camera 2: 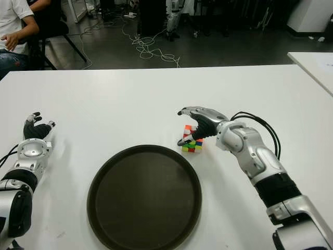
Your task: Pick up the Rubik's Cube and put it in the plate
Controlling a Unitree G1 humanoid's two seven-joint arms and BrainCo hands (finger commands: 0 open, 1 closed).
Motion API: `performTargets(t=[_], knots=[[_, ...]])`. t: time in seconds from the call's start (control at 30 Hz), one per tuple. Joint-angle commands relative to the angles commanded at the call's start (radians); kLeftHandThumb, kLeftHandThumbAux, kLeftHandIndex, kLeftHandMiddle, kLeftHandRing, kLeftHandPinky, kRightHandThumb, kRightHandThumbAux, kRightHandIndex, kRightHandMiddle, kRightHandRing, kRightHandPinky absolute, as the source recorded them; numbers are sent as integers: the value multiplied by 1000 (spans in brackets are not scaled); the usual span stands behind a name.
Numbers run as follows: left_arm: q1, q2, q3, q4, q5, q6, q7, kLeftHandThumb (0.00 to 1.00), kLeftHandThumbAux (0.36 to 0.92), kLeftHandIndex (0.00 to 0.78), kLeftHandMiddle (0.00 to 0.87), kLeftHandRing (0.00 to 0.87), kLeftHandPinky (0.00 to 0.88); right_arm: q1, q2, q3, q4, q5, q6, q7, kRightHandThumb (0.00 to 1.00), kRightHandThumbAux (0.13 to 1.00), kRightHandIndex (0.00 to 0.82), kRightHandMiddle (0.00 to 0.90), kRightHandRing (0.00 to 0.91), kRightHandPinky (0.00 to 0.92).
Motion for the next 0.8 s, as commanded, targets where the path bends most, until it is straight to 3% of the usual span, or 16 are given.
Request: performTargets(t=[0.8], knots=[[-2, 2, 6, 0, 0, 7, -2, 111, 742, 89, 135, 151, 156, -1, 8, 7, 55, -1, -15, -20, 0, 463, 0, 0, 0, 0]])
